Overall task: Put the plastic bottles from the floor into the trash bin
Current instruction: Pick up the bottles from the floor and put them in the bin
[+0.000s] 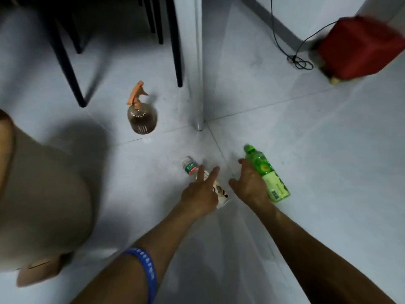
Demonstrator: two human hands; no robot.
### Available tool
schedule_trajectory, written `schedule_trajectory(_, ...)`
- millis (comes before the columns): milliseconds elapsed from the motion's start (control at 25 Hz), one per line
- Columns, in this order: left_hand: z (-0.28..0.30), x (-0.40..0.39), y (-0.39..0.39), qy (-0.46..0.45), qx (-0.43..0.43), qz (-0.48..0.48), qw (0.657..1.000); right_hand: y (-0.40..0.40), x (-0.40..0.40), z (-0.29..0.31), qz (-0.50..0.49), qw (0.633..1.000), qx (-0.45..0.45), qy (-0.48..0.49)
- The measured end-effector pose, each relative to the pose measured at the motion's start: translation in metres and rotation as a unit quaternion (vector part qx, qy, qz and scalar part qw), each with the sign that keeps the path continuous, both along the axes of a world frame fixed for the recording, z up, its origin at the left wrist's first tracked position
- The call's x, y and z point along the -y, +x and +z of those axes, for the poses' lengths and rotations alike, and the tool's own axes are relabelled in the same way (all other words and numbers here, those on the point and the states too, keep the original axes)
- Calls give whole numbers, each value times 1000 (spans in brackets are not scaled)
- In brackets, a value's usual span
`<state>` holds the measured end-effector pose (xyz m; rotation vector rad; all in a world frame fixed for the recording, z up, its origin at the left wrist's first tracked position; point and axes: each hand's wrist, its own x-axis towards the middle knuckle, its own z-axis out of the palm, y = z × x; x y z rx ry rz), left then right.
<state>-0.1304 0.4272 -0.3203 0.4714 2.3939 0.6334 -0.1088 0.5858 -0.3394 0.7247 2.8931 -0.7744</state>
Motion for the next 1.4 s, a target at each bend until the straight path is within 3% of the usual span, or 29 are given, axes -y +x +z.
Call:
schedule_trajectory(120, -27, -16, 9, -50, 9, -41, 998, 15, -48, -22, -73, 989, 60, 113)
schedule_trajectory(240, -29, -14, 11, -74, -1, -4, 997, 26, -66, -35, -98, 981, 134, 95)
schedule_trajectory(320, -30, -5, 15, -80, -57, 42, 994, 28, -52, -35, -75, 983, 144, 91)
schedule_trajectory(400, -34, 10, 23, -54, -56, 158, 984, 28, -17, -33, -20, 987, 150, 62)
schedule_trajectory(480, -28, 30, 31, 7, 30, 279, 960, 27, 28, -32, 12, 981, 187, -48)
schedule_trajectory(560, -13, 54, 29, 56, 115, 342, 931, 27, 67, -24, -17, 956, 164, -242)
schedule_trajectory(680, 35, 103, 15, 103, 91, 386, 912, 17, 105, 14, 21, 916, 33, -399)
schedule_trajectory(800, 123, 149, 8, 151, -10, 371, 916, -10, 138, 82, 104, 878, -66, -462)
schedule_trajectory(960, 250, 220, 29, 252, -76, 224, 938, -45, 199, 181, 273, 815, -139, -492)
schedule_trajectory(1080, 307, 299, 37, 249, -162, 184, 937, -51, 252, 224, 323, 772, -167, -521)
schedule_trajectory(1240, 296, 391, 23, 142, -227, 197, 943, -57, 294, 222, 299, 803, -209, -471)
schedule_trajectory(1320, 260, 417, 14, 75, -204, 156, 963, -58, 301, 216, 284, 821, -214, -447)
schedule_trajectory(1400, 230, 428, 4, -24, -152, 113, 982, -57, 307, 216, 276, 815, -212, -463)
